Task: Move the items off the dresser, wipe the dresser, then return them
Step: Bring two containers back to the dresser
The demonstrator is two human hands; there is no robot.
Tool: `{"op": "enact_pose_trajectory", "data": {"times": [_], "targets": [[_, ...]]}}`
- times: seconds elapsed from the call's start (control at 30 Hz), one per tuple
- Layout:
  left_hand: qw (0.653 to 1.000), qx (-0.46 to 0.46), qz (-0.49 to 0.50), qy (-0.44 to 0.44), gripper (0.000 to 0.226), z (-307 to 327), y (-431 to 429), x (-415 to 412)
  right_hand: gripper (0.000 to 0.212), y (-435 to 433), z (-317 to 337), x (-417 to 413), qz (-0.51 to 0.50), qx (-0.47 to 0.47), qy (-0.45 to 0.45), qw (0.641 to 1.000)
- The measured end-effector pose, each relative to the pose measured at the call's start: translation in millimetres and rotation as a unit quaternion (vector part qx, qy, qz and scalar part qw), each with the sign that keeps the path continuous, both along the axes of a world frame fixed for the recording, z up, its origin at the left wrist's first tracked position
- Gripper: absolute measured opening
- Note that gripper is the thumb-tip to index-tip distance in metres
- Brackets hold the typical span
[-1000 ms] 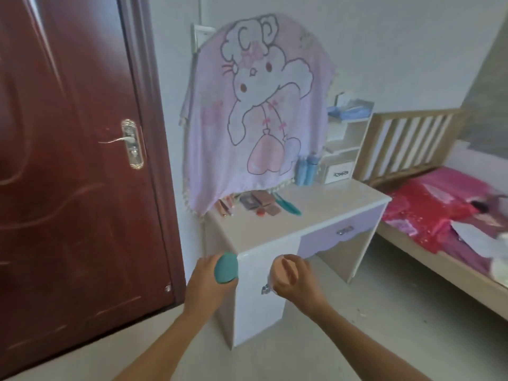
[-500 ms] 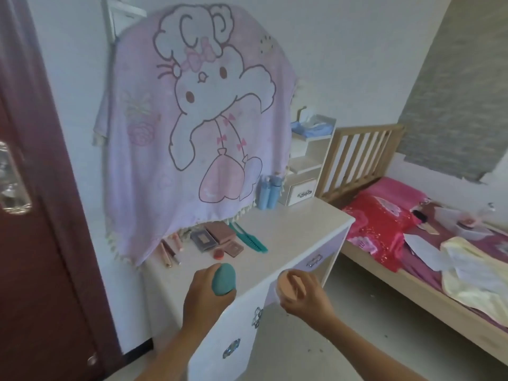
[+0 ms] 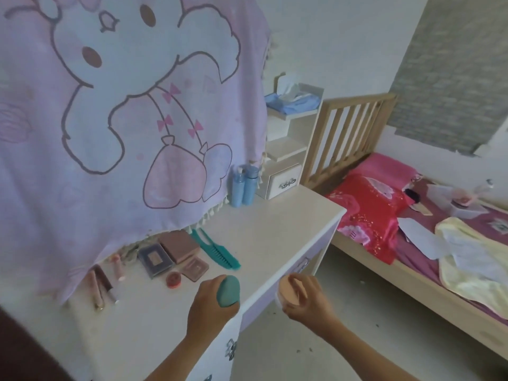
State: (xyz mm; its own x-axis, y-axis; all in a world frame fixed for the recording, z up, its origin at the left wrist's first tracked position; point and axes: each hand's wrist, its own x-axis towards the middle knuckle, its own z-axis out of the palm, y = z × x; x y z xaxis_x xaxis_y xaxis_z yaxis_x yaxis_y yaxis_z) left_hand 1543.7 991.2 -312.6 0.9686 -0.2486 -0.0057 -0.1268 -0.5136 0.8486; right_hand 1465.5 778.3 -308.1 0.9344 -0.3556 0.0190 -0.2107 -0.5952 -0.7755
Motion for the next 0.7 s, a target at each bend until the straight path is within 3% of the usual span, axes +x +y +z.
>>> {"op": "enact_pose_trajectory", "data": {"times": [0.33, 0.47, 0.7], "targets": [[0.996, 0.047, 0.077, 0.015, 0.059, -15, -101, 88, 0.061, -99, -15, 115, 0.09, -0.016, 0.017, 0.996], [0.992, 0.067, 0.106, 0.021, 0.061, -24, -110, 112, 0.059, -106, -29, 163, 0.117, 0.001, 0.041, 0.992], [0.985, 0.058, 0.161, 0.009, 0.062, -40, -120, 195, 0.077, -98, -33, 262, 0.177, -0.029, 0.062, 0.982]]}}
